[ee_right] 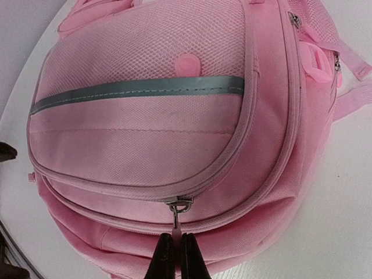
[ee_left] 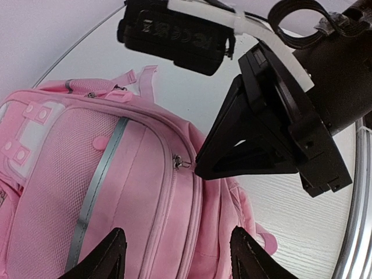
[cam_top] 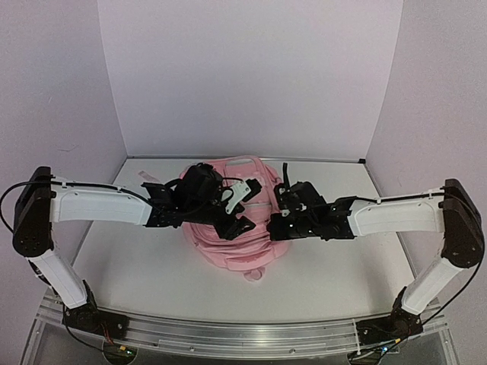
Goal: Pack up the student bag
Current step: Zip the student bag at the center of the board.
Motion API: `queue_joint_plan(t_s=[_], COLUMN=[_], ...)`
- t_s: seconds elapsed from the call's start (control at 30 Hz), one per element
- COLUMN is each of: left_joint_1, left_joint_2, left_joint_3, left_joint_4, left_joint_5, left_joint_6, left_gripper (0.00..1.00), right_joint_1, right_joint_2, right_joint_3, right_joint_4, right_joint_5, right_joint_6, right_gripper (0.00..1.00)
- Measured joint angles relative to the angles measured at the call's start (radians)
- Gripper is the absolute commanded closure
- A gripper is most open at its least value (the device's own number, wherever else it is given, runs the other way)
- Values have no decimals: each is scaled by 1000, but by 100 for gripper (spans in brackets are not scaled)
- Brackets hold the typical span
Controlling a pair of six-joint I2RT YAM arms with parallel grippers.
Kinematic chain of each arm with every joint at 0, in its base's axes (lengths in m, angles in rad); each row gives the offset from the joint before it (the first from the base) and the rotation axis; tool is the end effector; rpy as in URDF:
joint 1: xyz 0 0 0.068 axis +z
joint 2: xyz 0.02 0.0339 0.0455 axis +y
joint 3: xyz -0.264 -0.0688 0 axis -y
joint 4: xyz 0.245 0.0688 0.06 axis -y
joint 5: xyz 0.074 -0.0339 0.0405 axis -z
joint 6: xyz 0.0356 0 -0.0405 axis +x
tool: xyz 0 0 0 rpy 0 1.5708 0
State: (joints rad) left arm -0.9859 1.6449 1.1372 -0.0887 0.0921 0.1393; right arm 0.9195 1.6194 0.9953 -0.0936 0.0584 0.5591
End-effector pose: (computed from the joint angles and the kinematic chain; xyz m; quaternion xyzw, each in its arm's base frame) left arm 0.2034 -0.3131 0.2486 0.4891 0.7352 -0.2292 0.4097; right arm 0.2134 0.2765 0.2107 -0.1512 0.8974 0.2590 0.3235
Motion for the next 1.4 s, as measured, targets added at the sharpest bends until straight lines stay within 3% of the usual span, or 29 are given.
queue_joint_plan(t_s=[0.13, 0.43, 0.53, 0.87, 1.4], left_joint_1=[-31, -39, -39, -46, -63], left_joint_2=[47, 153, 160, 185, 122], left_joint_3=[1, 0, 0, -17, -142], left_joint_4=[64, 142, 179, 239, 332], left_joint_5=[-38, -126, -154, -200, -249], left_joint_6=[48, 111, 123, 148, 70], left_gripper=[41, 61, 73, 99, 100], right_joint_1=[0, 0, 0, -1, -5], right_joint_2=[-4, -14, -20, -39, -54], right_joint_3=[-10, -30, -36, -65, -81], right_joint_4=[19, 50, 61, 96, 85], right_joint_5=[-3, -11, -16, -27, 33], right_joint_6=[14, 25, 27, 44, 70], right_gripper=[100, 100, 100, 100, 100])
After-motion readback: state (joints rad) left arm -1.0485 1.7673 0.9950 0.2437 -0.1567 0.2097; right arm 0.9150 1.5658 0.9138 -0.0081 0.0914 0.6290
